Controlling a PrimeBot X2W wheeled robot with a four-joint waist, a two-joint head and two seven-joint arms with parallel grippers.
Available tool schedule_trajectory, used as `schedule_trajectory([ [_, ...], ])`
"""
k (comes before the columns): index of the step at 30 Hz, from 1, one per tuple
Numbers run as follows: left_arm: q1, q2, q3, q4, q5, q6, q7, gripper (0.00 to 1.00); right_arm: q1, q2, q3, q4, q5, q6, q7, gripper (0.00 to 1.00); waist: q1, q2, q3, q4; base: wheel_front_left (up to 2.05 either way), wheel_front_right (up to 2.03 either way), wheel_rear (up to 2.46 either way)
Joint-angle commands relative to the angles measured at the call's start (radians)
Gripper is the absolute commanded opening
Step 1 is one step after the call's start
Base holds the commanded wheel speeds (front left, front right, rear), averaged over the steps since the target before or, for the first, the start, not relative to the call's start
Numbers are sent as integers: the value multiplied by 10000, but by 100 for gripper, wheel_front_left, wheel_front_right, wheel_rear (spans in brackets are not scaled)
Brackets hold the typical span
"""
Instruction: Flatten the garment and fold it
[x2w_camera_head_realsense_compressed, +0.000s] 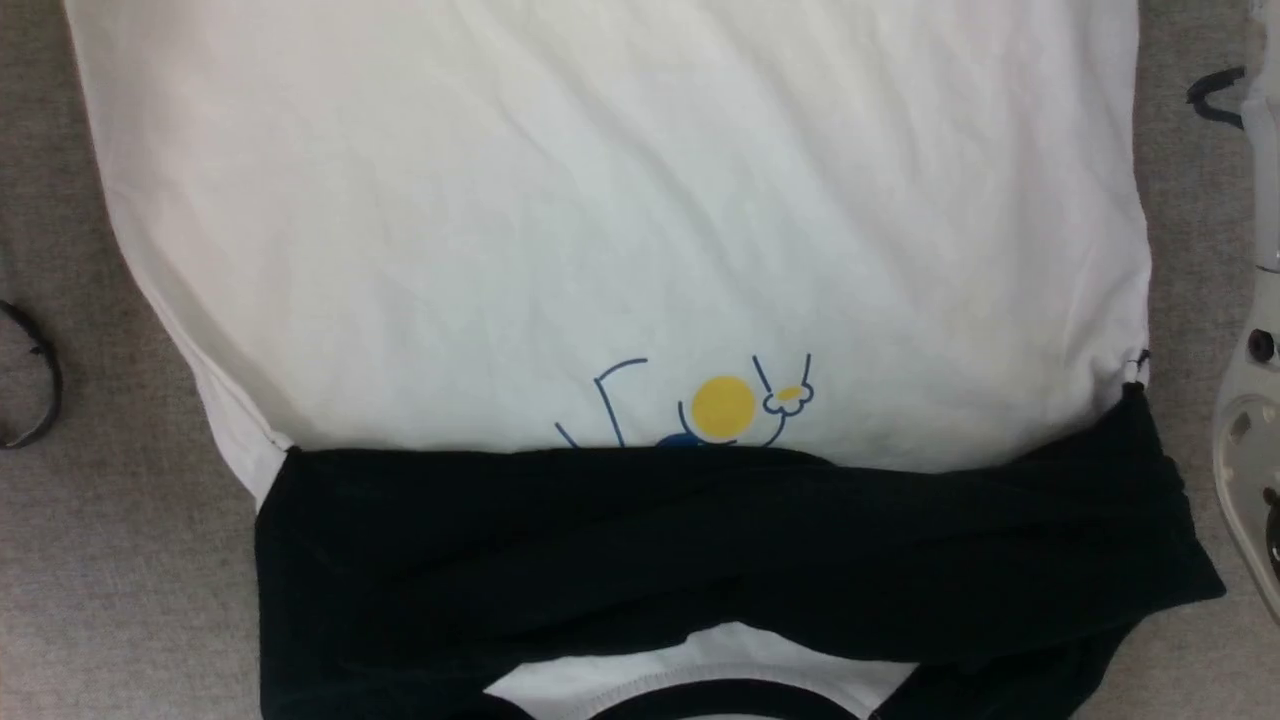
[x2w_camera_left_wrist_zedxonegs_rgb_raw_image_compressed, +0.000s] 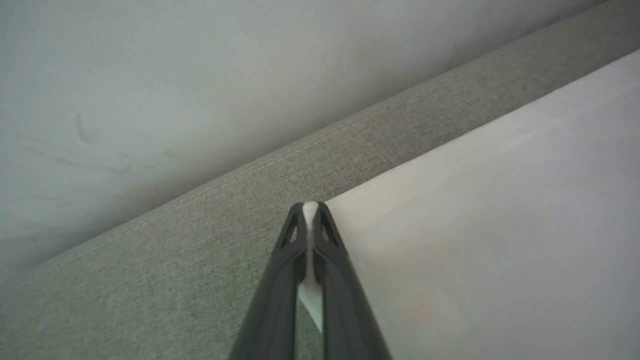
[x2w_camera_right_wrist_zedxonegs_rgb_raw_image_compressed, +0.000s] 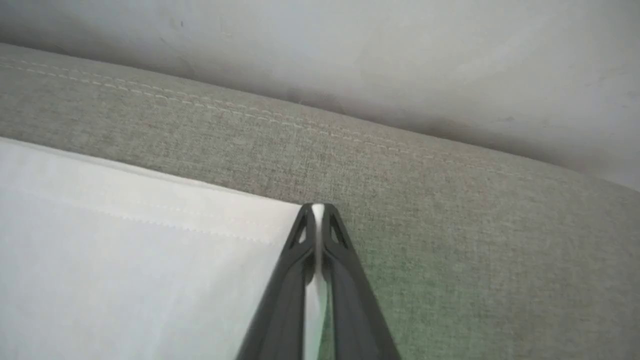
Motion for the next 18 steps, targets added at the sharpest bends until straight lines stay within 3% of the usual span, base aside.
schedule_trajectory([
  [1,-115,102,73,-84,104,55,-307,0,172,-44,-10,-132,-68,-11,-283,0,0,0,-25,-79,0,0,0],
  [11,-623,414,220,412,1291,540,-3315,0,61,-44,135,-744,-165,-11,-3465,0,0,0,-410,-426,0,0,0],
  [18,-574,371,236,1238,1712,988,-5023,0,302,-43,658,-538,246,-11,-4913,0,0,0,-1127,-519,0,0,0],
])
